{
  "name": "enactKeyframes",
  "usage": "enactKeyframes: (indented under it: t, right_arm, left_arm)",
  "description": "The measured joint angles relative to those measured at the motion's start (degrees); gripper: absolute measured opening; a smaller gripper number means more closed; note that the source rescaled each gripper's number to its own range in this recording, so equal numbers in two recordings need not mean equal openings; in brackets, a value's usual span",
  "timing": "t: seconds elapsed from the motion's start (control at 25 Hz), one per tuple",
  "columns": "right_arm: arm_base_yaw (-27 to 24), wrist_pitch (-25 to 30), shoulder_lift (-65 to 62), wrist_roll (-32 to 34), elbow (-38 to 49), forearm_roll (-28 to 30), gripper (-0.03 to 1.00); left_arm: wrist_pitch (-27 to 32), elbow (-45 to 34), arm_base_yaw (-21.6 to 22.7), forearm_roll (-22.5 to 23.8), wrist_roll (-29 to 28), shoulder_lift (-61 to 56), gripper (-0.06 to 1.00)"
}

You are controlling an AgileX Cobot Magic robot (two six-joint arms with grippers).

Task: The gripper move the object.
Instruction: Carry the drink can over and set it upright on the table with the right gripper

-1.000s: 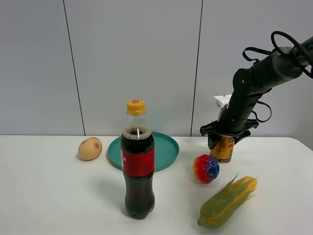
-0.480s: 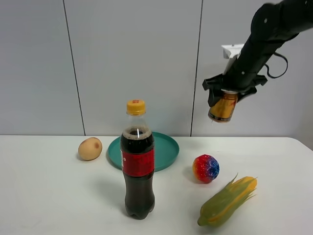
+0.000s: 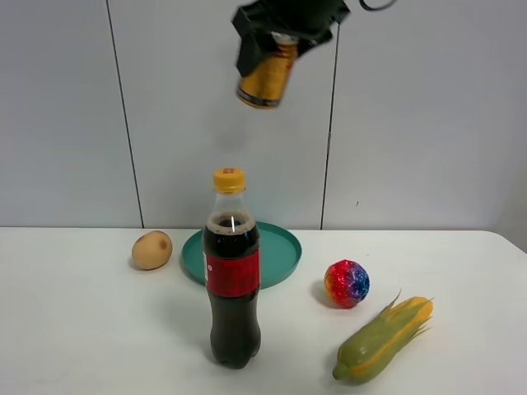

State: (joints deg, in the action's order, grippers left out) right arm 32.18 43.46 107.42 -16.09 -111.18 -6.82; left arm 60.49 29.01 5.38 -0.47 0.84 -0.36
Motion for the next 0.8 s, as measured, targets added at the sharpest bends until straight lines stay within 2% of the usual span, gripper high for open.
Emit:
enactKeyframes:
  t: [0.28, 0.4, 0.56, 0.8]
  right_arm:
    - [17.5, 0.4, 0.7, -11.7, -2.7, 0.9, 0.0]
    - [22.8, 0.3, 2.9, -16.3, -2.9, 0.9, 0.0]
    - [27.1, 0.3, 8.0, -18.0, -3.0, 0.8, 0.0]
    - [28.0, 0.3, 16.2, -18.1, -3.0, 0.3, 0.0]
  left_arm:
    - [0.0, 0.0, 0.0, 0.0, 0.0, 0.0, 1.0]
    - [0.0, 0.0, 0.0, 0.0, 0.0, 0.0, 1.0]
    - [0.0, 0.0, 0.0, 0.0, 0.0, 0.0, 1.0]
    - [0.0, 0.0, 0.0, 0.0, 0.0, 0.0, 1.0]
